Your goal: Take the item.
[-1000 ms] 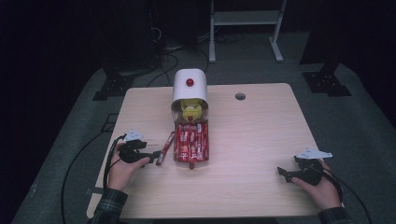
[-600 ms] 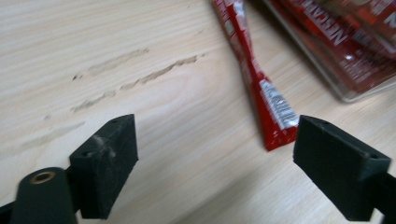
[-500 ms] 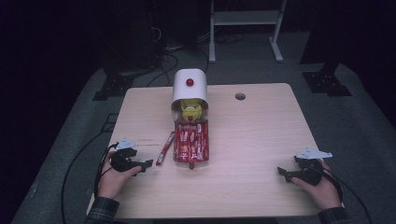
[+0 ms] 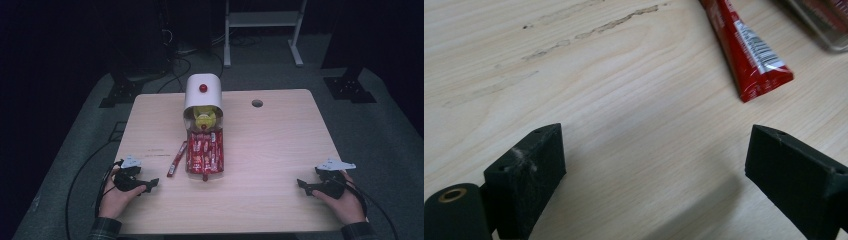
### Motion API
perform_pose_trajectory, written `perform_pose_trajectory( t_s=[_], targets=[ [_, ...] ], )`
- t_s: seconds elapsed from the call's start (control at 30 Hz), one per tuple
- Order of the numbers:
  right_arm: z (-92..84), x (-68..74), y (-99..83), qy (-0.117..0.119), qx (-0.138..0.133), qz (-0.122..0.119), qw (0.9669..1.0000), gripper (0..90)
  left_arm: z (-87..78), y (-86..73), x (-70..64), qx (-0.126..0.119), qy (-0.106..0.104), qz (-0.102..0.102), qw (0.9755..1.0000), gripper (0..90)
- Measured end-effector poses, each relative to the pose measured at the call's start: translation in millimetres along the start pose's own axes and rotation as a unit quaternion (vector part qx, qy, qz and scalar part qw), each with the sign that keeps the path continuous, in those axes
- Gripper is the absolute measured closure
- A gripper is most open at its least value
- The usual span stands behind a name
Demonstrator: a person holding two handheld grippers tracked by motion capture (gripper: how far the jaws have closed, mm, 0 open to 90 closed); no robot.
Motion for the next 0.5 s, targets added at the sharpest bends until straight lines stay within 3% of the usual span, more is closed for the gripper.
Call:
perform_pose_trajectory(
  t_s=[0.07, 0.33, 0.5],
  targets=[
    [0.0, 0.0, 0.0, 0.0, 0.0, 0.0, 1.0, 11.7, 0.9, -4.0, 0.1, -0.003, 0.009, 0.021, 0.9997, 3.1],
    [0.0, -0.1, -0.1, 0.0, 0.0, -0.001, 1.0, 11.7, 2.7, -5.6, 0.4, -0.022, 0.006, 0.02, 0.9995, 0.0],
    [0.0, 0.0, 0.0, 0.0, 0.0, 0.0, 1.0, 11.7, 2.6, -5.7, 0.4, -0.022, 0.006, 0.021, 0.9995, 0.0]
  ],
)
Point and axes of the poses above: each handheld gripper's, and its own axes: z roughly forward along the jaws, y roughly out of its top, x roughly to its left, the point moved 7 cm from there along z, roughly forward along the jaws, and after that the axes turned 4 degrees about y, right-handed, at the moved point
